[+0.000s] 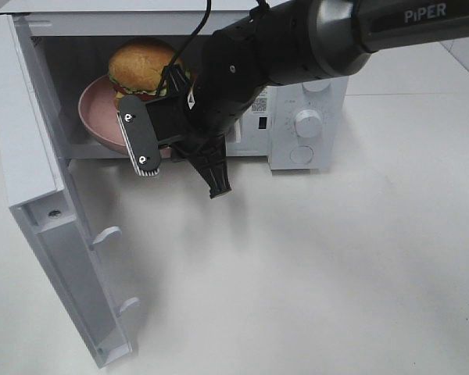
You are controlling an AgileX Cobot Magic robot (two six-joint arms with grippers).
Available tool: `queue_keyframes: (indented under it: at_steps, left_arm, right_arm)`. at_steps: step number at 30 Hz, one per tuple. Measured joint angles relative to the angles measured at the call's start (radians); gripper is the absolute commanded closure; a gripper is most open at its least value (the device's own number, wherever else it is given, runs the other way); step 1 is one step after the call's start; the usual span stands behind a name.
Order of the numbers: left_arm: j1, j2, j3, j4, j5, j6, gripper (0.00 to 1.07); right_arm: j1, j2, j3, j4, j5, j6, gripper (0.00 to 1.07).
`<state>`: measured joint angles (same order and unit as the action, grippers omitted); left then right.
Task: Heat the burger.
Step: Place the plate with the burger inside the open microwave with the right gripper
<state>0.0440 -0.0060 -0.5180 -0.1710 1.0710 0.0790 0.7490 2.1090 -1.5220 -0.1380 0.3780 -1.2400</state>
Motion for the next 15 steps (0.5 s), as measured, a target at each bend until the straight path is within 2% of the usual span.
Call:
queue_keyframes:
  at_steps: [10, 15]
  left_arm:
    - [0.0, 0.0, 0.0, 0.002, 0.0, 0.0, 0.09]
    - [0.0, 0.0, 0.0, 0.003, 0.0, 0.0, 0.09]
  right_arm:
    - [-0.002, 0.07, -0.106, -0.008, 0.005, 0.026, 1.07]
    - [-0.011, 0.084, -0.123, -0.016, 0.005, 0.029, 1.07]
